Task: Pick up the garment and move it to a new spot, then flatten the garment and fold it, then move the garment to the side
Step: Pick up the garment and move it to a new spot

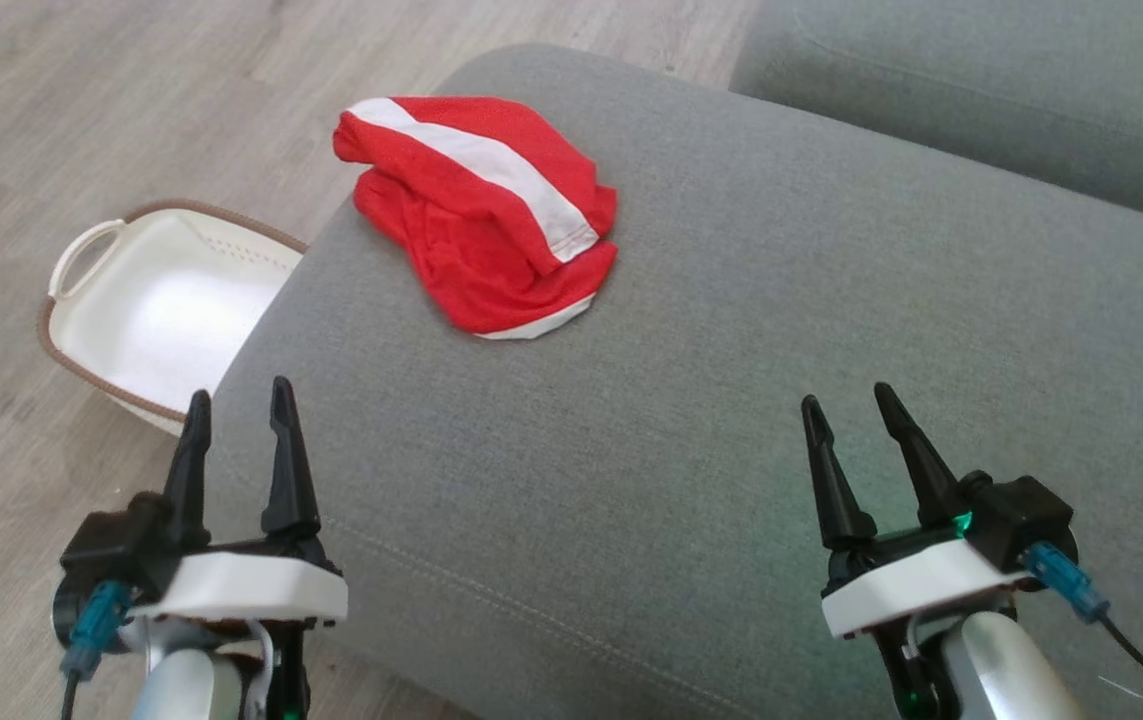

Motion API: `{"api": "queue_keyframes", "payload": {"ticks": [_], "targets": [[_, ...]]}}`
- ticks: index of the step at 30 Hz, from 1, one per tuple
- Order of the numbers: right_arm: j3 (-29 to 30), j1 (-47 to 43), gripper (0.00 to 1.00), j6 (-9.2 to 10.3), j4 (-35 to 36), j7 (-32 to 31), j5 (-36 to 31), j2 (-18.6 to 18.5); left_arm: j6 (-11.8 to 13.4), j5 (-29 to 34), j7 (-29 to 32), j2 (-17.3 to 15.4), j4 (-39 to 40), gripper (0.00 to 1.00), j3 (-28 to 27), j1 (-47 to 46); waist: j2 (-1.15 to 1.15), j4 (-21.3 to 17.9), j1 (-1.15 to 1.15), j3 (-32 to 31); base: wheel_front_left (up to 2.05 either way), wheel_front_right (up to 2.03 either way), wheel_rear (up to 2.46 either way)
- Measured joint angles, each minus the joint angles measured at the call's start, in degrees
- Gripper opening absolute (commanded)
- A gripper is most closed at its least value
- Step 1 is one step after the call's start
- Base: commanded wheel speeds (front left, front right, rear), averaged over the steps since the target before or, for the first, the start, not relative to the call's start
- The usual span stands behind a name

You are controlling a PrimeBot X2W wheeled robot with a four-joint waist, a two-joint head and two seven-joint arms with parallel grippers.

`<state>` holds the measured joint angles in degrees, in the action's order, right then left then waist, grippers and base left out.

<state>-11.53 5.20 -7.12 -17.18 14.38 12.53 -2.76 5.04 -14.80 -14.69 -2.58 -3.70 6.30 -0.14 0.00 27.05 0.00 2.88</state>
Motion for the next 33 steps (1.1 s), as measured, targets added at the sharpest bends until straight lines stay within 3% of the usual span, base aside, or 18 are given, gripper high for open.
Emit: {"api": "queue_keyframes", "payload": {"ticks": [5,11,18,23,27,33], "targets": [[0.49,0.17,1.0,0.0,0.54,-0.03,-0.65,0.0,-0.63,0.05,0.0,0.03,-0.05,1.0,-2.02,-0.93,0.0,-1.22,0.0,1.81,0.0,0.0,0.0],[4.21,2.58,1.0,0.0,4.35,-1.47,-3.32,-0.01,-3.66,2.65,0.0,-0.1,-3.14,1.0,-5.34,-8.81,0.0,-3.13,0.0,5.81,0.0,0.0,0.0],[8.88,5.15,1.0,0.0,10.98,-4.49,-6.59,-0.03,-6.1,3.15,1.11,-3.42,-14.74,1.0,-6.66,-21.08,0.0,-5.37,-0.01,11.28,0.0,0.0,0.0],[11.76,6.8,1.0,0.0,17.36,-7.36,-8.39,-0.04,-9.27,3.19,9.56,-7.91,-26.21,1.0,-5.26,-33.34,0.0,-7.33,-0.01,16.15,0.0,0.0,0.0],[12.1,8.78,1.0,0.0,21.58,-9.21,-9.49,-0.08,-11.68,1.88,17.4,-9.51,-35.1,1.0,-3.14,-42.28,0.0,-9.06,-0.02,19.75,0.0,0.0,0.0],[11.63,9.84,1.0,0.0,25.25,-10.69,-9.88,-0.11,-12.22,-2.09,28.09,-11.29,-45.74,1.0,0.58,-50.8,0.0,-12.22,-0.02,24.07,0.0,0.0,0.0]]}}
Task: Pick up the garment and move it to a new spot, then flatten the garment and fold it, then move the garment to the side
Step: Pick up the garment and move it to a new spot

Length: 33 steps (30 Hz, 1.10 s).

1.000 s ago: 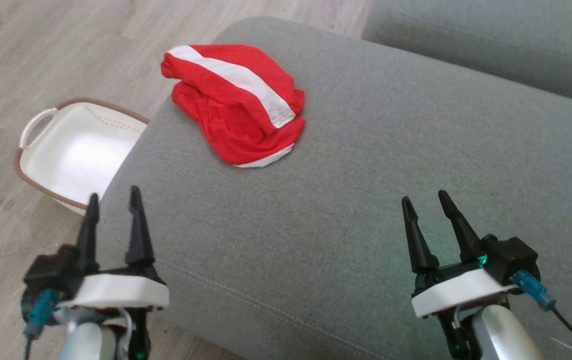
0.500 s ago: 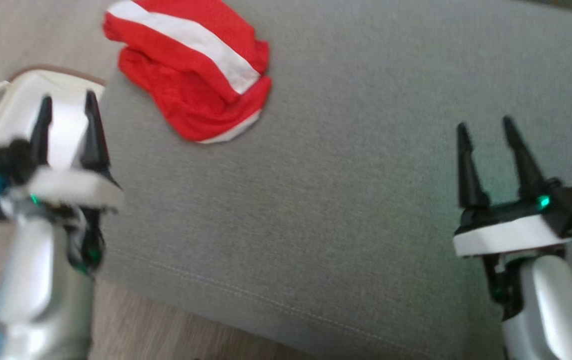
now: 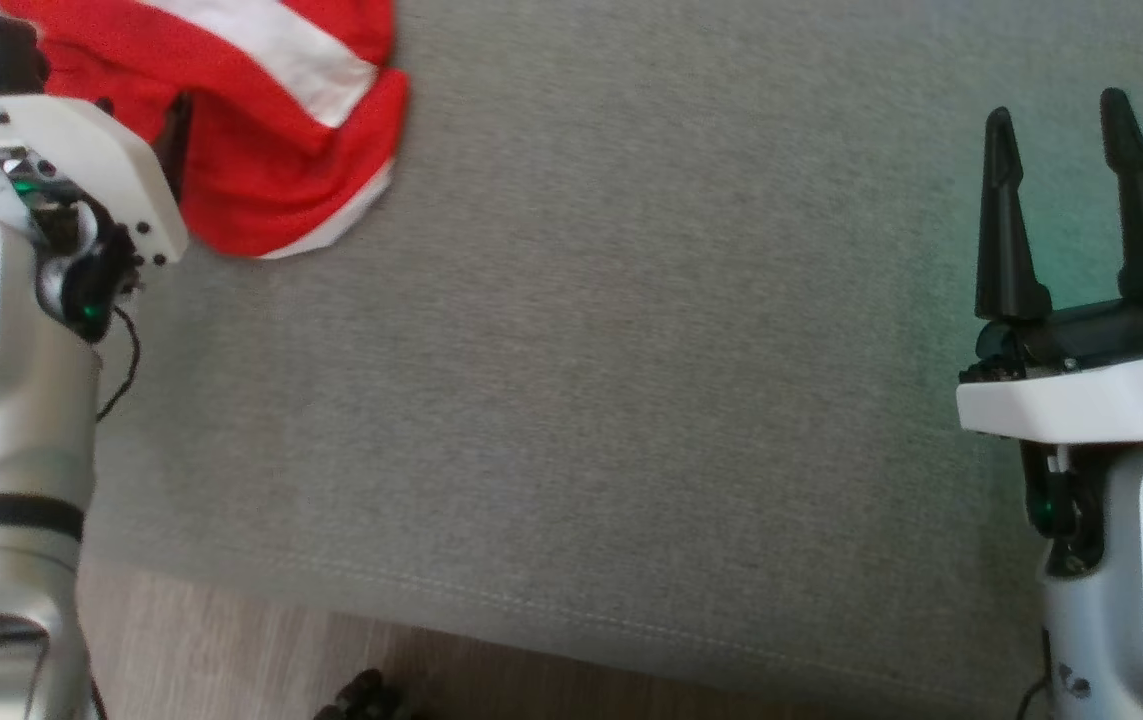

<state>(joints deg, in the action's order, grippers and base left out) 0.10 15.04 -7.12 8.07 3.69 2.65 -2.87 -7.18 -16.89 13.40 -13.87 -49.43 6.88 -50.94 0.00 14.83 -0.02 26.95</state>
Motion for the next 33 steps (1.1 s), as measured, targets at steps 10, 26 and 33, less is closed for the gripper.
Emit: {"api": "queue_keyframes", "payload": {"ticks": [10,26,33], "targets": [[0.08,0.9,1.0,0.0,1.54,-0.09,-0.18,-0.01,-0.38,-6.13,6.6,-3.97,-8.83,0.0,4.11,-7.39,0.0,-5.16,0.01,4.53,0.0,0.0,0.0],[-0.16,0.76,1.0,0.0,-1.83,1.43,1.48,0.0,-0.31,-12.4,-0.45,-1.7,-11.46,0.0,9.6,-5.42,0.0,-4.63,0.02,-1.07,0.0,0.0,0.0],[-0.38,0.0,1.0,0.0,-5.39,3.18,3.28,0.0,-0.31,-14.93,-6.65,1.8,-8.39,0.0,10.65,-2.66,0.0,-4.4,0.02,-6.97,0.0,0.0,0.0]]}}
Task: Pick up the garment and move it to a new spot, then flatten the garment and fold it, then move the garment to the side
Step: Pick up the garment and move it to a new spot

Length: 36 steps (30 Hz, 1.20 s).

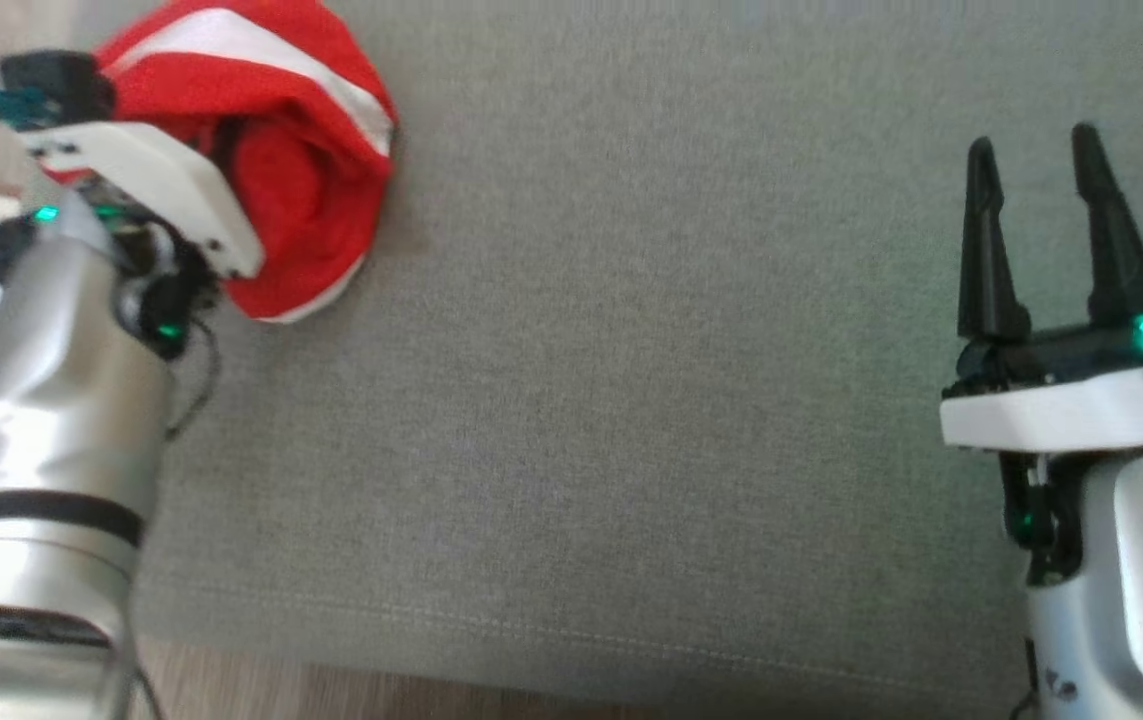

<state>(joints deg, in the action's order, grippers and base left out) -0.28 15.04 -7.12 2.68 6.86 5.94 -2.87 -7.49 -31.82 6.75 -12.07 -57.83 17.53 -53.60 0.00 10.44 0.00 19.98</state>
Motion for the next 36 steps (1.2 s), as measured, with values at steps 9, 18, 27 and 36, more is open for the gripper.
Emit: {"api": "queue_keyframes", "payload": {"ticks": [9,18,27,36], "targets": [[-1.32,-2.14,1.0,0.0,-2.91,1.7,2.13,0.01,2.04,-2.69,-5.68,8.56,7.88,0.0,0.31,7.48,0.0,-1.09,0.0,-6.69,0.0,0.0,0.0],[-3.68,-3.98,1.0,0.0,-4.49,2.83,3.75,0.04,9.73,-9.48,-9.91,10.25,20.42,0.0,9.91,15.75,0.0,-5.14,0.0,-9.22,0.0,0.0,0.0],[-2.99,-3.93,1.0,0.0,-5.26,3.58,4.23,0.05,22.61,-20.26,-15.86,10.14,31.65,0.0,29.11,19.29,0.0,-8.49,0.0,-9.96,0.0,0.0,0.0],[-3.21,-3.87,1.0,0.0,-6.3,4.33,4.68,0.05,28.38,-24.83,-19.98,9.85,33.61,0.0,41.78,18.7,0.0,-10.32,0.0,-9.63,0.0,0.0,0.0]]}}
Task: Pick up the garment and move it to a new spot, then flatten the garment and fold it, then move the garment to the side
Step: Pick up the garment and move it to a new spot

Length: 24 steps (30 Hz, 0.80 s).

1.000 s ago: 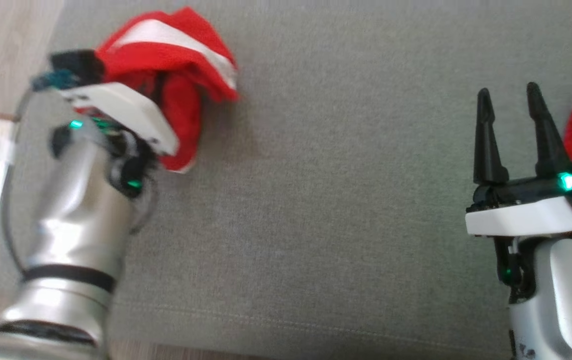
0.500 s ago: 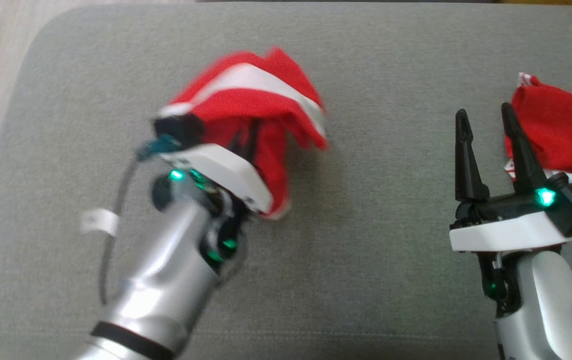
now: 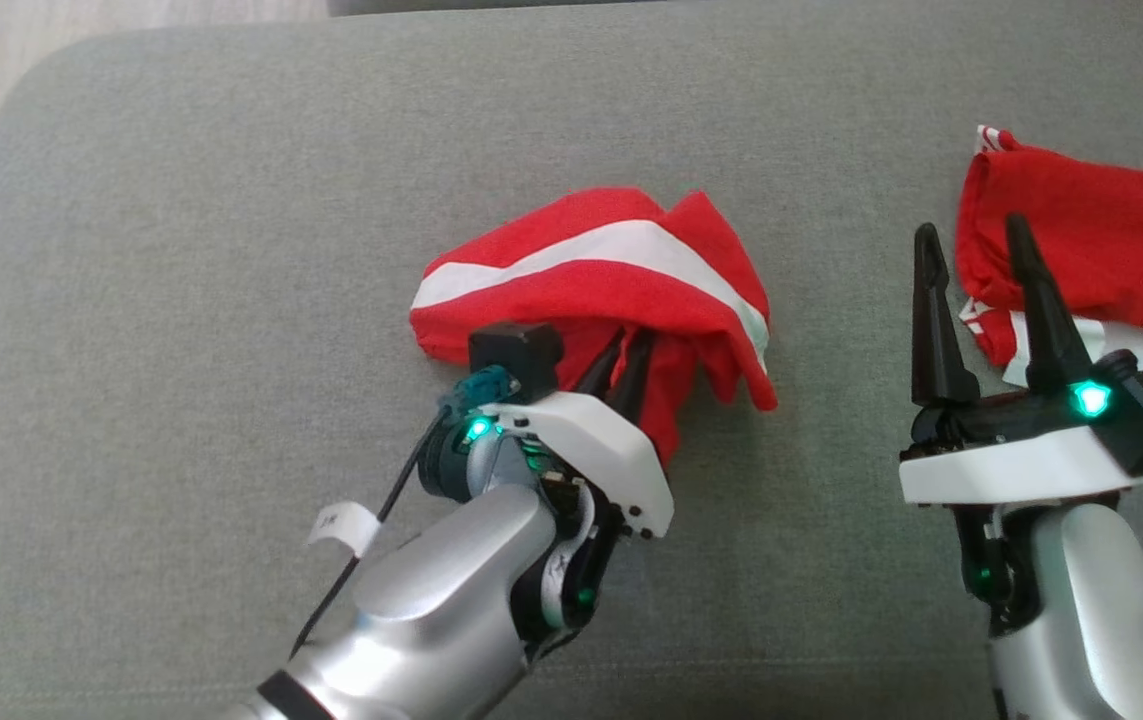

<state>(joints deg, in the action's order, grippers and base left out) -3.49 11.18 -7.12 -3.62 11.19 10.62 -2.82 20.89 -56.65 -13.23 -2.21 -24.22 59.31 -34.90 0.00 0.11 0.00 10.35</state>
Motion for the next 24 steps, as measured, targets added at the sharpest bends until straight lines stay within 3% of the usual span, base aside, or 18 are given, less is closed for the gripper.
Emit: {"api": "queue_keyframes", "payload": {"ticks": [4,5,6,15,20,24], "targets": [[-0.22,0.06,1.0,0.0,-0.54,0.37,0.08,0.0,1.69,-1.58,-0.57,-0.29,0.05,0.0,2.77,-1.83,0.0,-0.71,0.0,0.33,0.0,0.0,0.0],[-0.22,0.06,1.0,0.0,-0.54,0.37,0.08,0.0,1.69,-1.58,-0.57,-0.29,0.05,0.38,2.77,-1.83,0.0,-0.71,0.0,0.33,0.0,0.0,0.0],[-0.23,0.07,1.0,0.0,-0.7,0.42,0.08,0.0,1.81,-1.6,-0.57,-0.34,-0.03,1.0,3.85,-2.3,0.0,-0.85,0.0,0.41,0.0,0.0,0.0],[0.54,0.08,1.0,0.0,-1.53,0.91,0.05,0.0,2.38,-1.57,-0.99,-0.31,-1.81,1.0,5.73,-3.06,0.0,-0.21,0.0,0.26,0.0,0.0,0.0],[0.58,0.01,1.0,0.0,-2.11,0.9,0.02,0.0,2.33,4.45,-0.99,-0.71,-1.74,1.0,-1.19,-3.04,0.0,1.27,0.0,-0.39,0.0,0.0,0.0],[0.13,-0.17,1.0,0.0,-2.53,0.91,-0.04,0.0,1.98,10.33,-1.0,-4.24,1.64,1.0,-8.72,-2.38,0.0,2.27,0.0,-1.12,0.0,0.0,0.0]]}}
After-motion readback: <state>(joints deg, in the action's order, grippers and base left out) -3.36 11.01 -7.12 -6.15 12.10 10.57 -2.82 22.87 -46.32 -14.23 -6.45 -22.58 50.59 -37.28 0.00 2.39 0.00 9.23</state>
